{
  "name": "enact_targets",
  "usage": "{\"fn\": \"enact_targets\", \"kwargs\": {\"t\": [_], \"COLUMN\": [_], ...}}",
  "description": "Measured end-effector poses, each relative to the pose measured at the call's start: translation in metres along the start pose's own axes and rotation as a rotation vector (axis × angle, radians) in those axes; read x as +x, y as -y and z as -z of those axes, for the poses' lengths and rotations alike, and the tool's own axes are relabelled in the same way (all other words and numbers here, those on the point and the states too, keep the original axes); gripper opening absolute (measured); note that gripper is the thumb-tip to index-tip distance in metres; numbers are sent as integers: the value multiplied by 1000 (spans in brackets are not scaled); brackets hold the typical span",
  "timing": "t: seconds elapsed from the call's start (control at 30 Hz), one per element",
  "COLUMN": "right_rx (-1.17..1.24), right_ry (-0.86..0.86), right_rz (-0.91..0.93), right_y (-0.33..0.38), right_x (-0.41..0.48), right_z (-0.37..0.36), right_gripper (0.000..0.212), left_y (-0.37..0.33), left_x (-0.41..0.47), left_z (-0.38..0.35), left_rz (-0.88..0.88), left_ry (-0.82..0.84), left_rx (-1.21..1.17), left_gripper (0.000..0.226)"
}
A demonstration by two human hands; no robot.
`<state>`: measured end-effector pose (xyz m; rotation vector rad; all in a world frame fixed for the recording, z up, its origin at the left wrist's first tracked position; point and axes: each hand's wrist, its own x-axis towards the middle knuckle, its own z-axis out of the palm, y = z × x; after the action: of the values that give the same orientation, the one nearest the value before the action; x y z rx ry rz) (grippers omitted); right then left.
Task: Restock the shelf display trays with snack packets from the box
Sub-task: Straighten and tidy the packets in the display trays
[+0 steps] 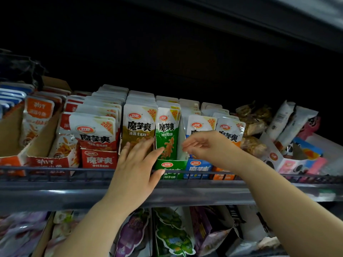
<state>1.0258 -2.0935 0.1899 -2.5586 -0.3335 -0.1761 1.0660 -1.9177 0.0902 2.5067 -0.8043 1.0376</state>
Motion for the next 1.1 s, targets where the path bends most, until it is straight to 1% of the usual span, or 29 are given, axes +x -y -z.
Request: {"fn": "enact_targets", "kwargs": {"t": [0.07, 0.13, 0.23, 0.3, 0.37, 0.47, 0.63, 0.83, 0.93, 1.1], "right_rx": [13, 16, -53, -111, -155, -233, -417, -551, -547, -380], "right_ry": [-8, -8, 29, 43, 55, 147, 370, 493, 514, 429], "right_rz": [-29, -85, -186, -206, -198, -193, -212, -249, -262, -293], "right_y": [-7, -13, -23, -27, -26, -21, -24, -23, -22, -19], "right_x": [-1, -2, -4, -3, 1, 13, 27, 32, 32, 32], "right_z": [8, 15, 22, 23, 21, 14, 6, 3, 1, 3], "right_gripper": [17, 20, 22, 25, 26, 27, 27, 39, 41, 41], "left_y": [-8, -23, -47, -55, -58, -61, -58, -61, -60, -55], "left_x": [0, -1, -4, -4, -2, 6, 10, 12, 14, 15], "left_z": [3, 5, 1, -6, -12, -17, -20, -21, -21, -19], "left_rz": [-19, -63, -162, -183, -166, -100, -90, -19, -23, -39], "left_ry": [-41, -53, 20, 47, 28, 40, 41, 20, 16, 28], "left_rx": [-57, -77, -102, -102, -84, -36, -58, -62, -99, -124], "left_gripper": [45, 41, 42, 44, 50, 70, 61, 67, 65, 66]}}
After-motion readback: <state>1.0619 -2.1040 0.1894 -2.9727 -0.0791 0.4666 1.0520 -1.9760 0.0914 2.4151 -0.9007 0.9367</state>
